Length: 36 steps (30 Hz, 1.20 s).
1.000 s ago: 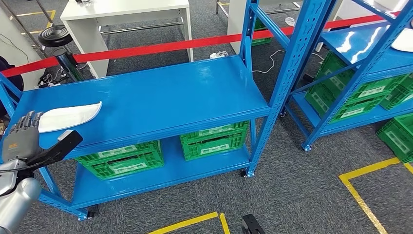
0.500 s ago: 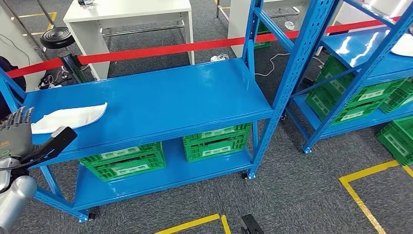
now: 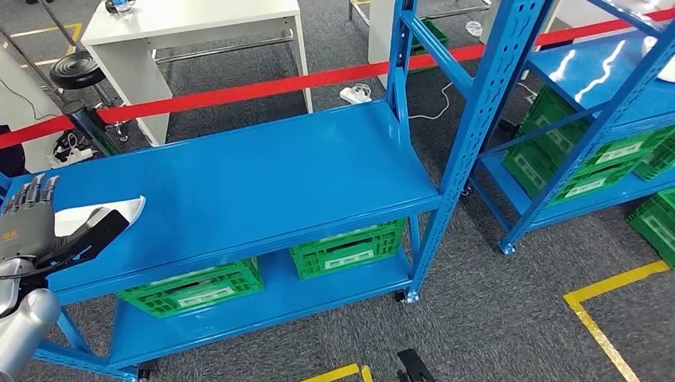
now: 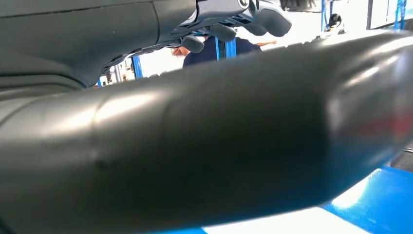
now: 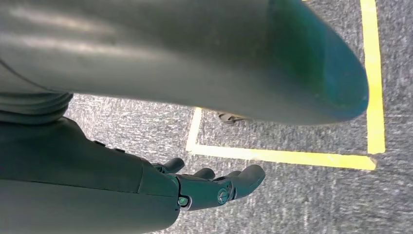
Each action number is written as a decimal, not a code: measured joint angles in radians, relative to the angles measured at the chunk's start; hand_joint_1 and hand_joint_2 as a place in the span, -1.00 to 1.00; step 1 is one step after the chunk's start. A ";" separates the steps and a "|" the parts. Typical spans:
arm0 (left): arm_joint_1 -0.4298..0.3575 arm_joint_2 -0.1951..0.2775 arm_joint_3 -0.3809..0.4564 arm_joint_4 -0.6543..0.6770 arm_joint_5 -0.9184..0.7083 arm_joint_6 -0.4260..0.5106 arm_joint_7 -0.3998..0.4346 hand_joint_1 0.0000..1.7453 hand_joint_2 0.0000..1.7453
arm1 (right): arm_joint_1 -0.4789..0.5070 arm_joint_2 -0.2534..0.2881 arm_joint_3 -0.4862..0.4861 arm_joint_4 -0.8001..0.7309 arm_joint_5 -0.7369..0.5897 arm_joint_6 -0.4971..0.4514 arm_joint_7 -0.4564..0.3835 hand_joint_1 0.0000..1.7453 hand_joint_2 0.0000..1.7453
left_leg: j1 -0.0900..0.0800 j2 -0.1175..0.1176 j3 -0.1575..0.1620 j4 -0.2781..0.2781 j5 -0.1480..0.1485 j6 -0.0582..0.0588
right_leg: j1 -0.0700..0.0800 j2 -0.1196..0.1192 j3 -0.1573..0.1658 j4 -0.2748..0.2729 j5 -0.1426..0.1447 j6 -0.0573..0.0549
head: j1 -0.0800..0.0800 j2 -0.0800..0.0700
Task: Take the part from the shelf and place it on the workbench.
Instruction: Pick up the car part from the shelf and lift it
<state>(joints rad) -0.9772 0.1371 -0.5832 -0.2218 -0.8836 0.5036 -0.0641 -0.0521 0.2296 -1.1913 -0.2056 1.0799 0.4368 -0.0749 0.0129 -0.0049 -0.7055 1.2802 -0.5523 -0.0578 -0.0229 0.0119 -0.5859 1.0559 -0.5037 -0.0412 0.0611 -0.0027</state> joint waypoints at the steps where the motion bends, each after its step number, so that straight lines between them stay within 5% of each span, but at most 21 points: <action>1: 0.001 0.001 0.003 0.001 0.000 0.000 -0.002 -1.00 -1.00 | 0.000 0.000 0.000 0.000 0.000 0.000 0.010 -1.00 -1.00 | -0.001 0.000 -0.032 0.016 -0.020 0.002 | 0.002 0.001 0.015 0.000 -0.011 -0.002 | 0.000 0.000; 3: 0.001 0.004 0.006 0.001 -0.007 -0.001 -0.012 -1.00 -1.00 | 0.000 0.000 0.000 0.000 -0.001 0.000 0.031 -1.00 -1.00 | -0.006 0.000 -0.053 -0.033 -0.002 0.014 | 0.006 0.003 0.048 -0.001 -0.033 -0.003 | 0.000 0.000; 6: 0.001 0.006 0.007 0.004 -0.025 -0.013 -0.028 -1.00 -1.00 | 0.001 0.003 0.000 0.002 -0.004 0.000 0.041 -1.00 -1.00 | -0.028 -0.005 -0.032 -0.212 0.170 0.043 | 0.009 0.009 0.080 -0.002 -0.065 0.005 | -0.001 0.000; 8: 0.002 0.006 0.007 0.005 -0.031 -0.025 -0.032 -1.00 0.00 | 0.000 0.005 -0.001 0.004 -0.007 0.000 0.040 -1.00 -1.00 | -0.036 -0.009 -0.023 -0.257 0.225 0.051 | 0.012 0.014 0.089 -0.006 -0.082 0.015 | -0.003 0.000; 10: 0.001 0.001 0.007 0.002 -0.033 -0.032 -0.037 -1.00 1.00 | -0.002 0.005 -0.002 0.004 -0.010 0.000 0.039 -1.00 -1.00 | -0.033 -0.009 -0.014 -0.259 0.219 0.053 | 0.013 0.013 0.097 -0.015 -0.095 0.025 | -0.004 0.000; 12: -0.002 -0.006 0.007 -0.001 -0.031 -0.035 -0.048 -1.00 1.00 | -0.005 0.003 -0.005 0.004 -0.013 0.000 0.034 -1.00 -1.00 | -0.027 -0.008 0.000 -0.270 0.210 0.062 | 0.015 0.006 0.084 0.021 -0.117 0.035 | -0.002 0.000; 15: 0.002 -0.019 0.008 -0.002 -0.016 -0.044 -0.083 -1.00 1.00 | -0.008 0.002 -0.008 0.004 -0.019 0.000 0.023 -1.00 -1.00 | -0.026 -0.005 0.014 -0.270 0.192 0.073 | 0.015 -0.001 -0.031 0.199 -0.177 0.043 | 0.001 0.000; 17: 0.010 -0.032 0.012 -0.002 0.003 -0.046 -0.113 -1.00 1.00 | -0.008 0.001 -0.010 0.004 -0.022 0.000 0.021 -1.00 -1.00 | -0.024 -0.008 0.021 -0.262 0.178 0.073 | 0.014 -0.001 -0.089 0.251 -0.160 0.047 | 0.002 0.000; 20: 0.017 -0.051 0.031 -0.007 0.049 -0.045 -0.178 -1.00 1.00 | -0.008 0.001 -0.016 0.004 -0.026 0.000 0.025 -1.00 -1.00 | -0.020 -0.012 0.031 -0.238 0.154 0.063 | 0.011 -0.004 -0.063 0.107 -0.037 0.052 | 0.002 0.000; 22: 0.018 -0.061 0.055 -0.012 0.091 -0.044 -0.236 -1.00 1.00 | -0.010 0.001 -0.017 0.004 -0.026 0.000 0.029 -1.00 -1.00 | -0.021 -0.014 0.032 -0.225 0.142 0.052 | 0.012 -0.003 -0.039 0.036 -0.003 0.041 | 0.002 0.000; 27: 0.027 -0.079 0.129 -0.025 0.167 -0.052 -0.356 -1.00 1.00 | -0.013 0.003 -0.018 0.004 -0.026 0.000 0.038 -1.00 -1.00 | -0.020 -0.010 0.023 -0.198 0.119 0.025 | 0.009 -0.001 -0.025 0.021 0.002 0.004 | -0.001 0.000; 30: 0.039 -0.086 0.161 -0.029 0.187 -0.067 -0.404 -1.00 1.00 | -0.013 0.004 -0.019 0.004 -0.025 0.000 0.039 -1.00 -1.00 | -0.014 -0.005 -0.047 -0.037 0.038 0.011 | 0.008 0.000 -0.022 0.019 0.003 -0.004 | -0.004 0.000; 32: 0.055 -0.092 0.174 -0.030 0.198 -0.086 -0.431 -1.00 1.00 | -0.012 0.004 -0.019 0.004 -0.025 0.000 0.038 -1.00 -1.00 | -0.012 -0.003 -0.079 0.031 0.022 0.009 | 0.008 0.000 -0.021 0.019 0.002 -0.005 | -0.004 0.000; 33: 0.061 -0.095 0.180 -0.032 0.206 -0.098 -0.443 -1.00 1.00 | -0.012 0.004 -0.020 0.004 -0.025 0.000 0.038 -1.00 -1.00 | -0.011 -0.002 -0.069 0.012 0.039 0.010 | 0.008 -0.001 -0.020 0.019 0.001 -0.004 | -0.004 0.000; 36: 0.065 -0.103 0.202 -0.040 0.234 -0.134 -0.472 -1.00 1.00 | -0.012 0.004 -0.021 0.004 -0.026 0.000 0.033 -1.00 -1.00 | -0.015 -0.001 0.028 -0.167 0.110 0.024 | 0.008 -0.001 -0.016 0.019 -0.002 0.002 | -0.004 0.000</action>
<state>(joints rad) -0.9122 0.0337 -0.3813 -0.2622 -0.6501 0.3699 -0.5362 -0.0645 0.2341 -1.2119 -0.2014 1.0540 0.4368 -0.0419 -0.0020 -0.0058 -0.6777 1.1129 -0.4420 -0.0340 -0.0144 0.0114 -0.6023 1.0745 -0.5058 -0.0393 0.0567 -0.0027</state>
